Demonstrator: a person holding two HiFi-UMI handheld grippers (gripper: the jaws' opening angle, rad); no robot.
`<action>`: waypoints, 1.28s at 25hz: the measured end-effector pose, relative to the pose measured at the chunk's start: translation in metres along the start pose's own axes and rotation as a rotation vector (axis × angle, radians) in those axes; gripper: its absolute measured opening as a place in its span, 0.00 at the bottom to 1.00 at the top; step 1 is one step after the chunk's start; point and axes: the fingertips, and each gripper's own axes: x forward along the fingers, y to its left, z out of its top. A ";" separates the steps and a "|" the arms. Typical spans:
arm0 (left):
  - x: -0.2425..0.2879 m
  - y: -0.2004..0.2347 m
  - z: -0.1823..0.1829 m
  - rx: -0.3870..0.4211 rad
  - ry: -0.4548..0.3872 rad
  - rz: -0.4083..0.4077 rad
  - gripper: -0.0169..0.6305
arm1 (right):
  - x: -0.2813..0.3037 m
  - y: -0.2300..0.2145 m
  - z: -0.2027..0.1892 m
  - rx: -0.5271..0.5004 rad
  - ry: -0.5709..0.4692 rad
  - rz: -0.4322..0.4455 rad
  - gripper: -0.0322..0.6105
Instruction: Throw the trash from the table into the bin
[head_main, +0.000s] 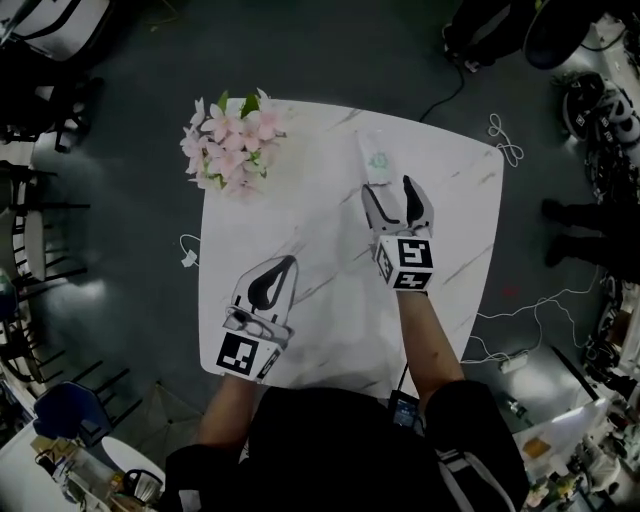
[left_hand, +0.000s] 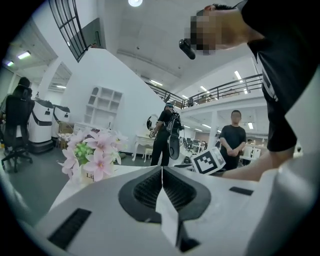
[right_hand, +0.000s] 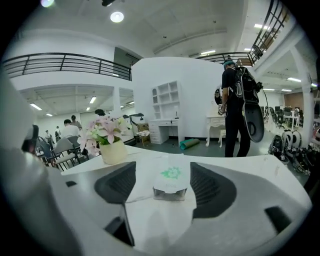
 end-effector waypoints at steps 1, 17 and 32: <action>-0.002 0.002 -0.002 -0.001 0.005 0.008 0.05 | 0.007 -0.003 -0.005 0.004 0.016 -0.008 0.52; -0.017 0.023 -0.035 -0.049 0.091 0.064 0.05 | 0.064 -0.014 -0.039 -0.062 0.177 -0.108 0.63; -0.018 0.028 -0.026 -0.040 0.057 0.079 0.05 | 0.061 -0.018 -0.039 -0.099 0.197 -0.125 0.47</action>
